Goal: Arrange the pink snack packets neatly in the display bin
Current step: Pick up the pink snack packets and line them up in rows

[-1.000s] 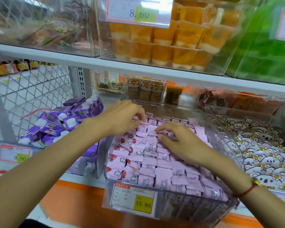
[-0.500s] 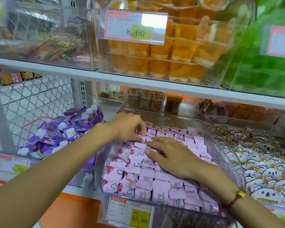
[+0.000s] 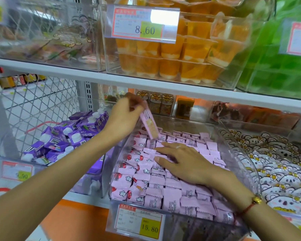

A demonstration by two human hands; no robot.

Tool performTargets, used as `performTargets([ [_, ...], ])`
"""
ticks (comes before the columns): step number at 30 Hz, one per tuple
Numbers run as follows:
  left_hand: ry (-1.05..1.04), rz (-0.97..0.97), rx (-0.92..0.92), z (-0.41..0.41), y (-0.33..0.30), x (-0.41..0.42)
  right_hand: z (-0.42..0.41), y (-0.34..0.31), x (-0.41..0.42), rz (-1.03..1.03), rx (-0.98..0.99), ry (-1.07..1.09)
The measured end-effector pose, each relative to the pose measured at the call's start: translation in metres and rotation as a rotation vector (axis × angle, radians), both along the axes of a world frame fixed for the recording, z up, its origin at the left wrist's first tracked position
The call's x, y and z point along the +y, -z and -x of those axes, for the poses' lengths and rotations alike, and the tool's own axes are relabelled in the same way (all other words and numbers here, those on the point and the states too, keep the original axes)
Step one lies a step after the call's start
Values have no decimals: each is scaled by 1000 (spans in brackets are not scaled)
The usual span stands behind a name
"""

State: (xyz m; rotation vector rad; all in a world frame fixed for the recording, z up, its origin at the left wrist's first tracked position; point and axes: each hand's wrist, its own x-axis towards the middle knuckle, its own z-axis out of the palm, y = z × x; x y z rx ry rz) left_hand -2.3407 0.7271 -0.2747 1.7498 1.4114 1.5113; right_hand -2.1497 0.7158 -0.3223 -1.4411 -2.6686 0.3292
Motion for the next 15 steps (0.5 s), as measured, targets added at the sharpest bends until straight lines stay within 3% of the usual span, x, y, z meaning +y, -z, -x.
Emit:
performTargets([
  [2, -42, 11, -245, 0, 1, -14, -2, -1, -2, 38, 82, -1],
  [5, -83, 40, -511, 0, 7, -30, -3, -3, -5, 99, 478, 110],
  [7, -79, 81, -614, 0, 9, -35, -2, -8, -6, 33, 704, 227],
  [11, 14, 230, -731, -5, 13, -39, 2, -14, -13, -79, 841, 88],
  [15, 60, 329, -652, -3, 16, -36, 5, -19, -19, -219, 954, -27],
])
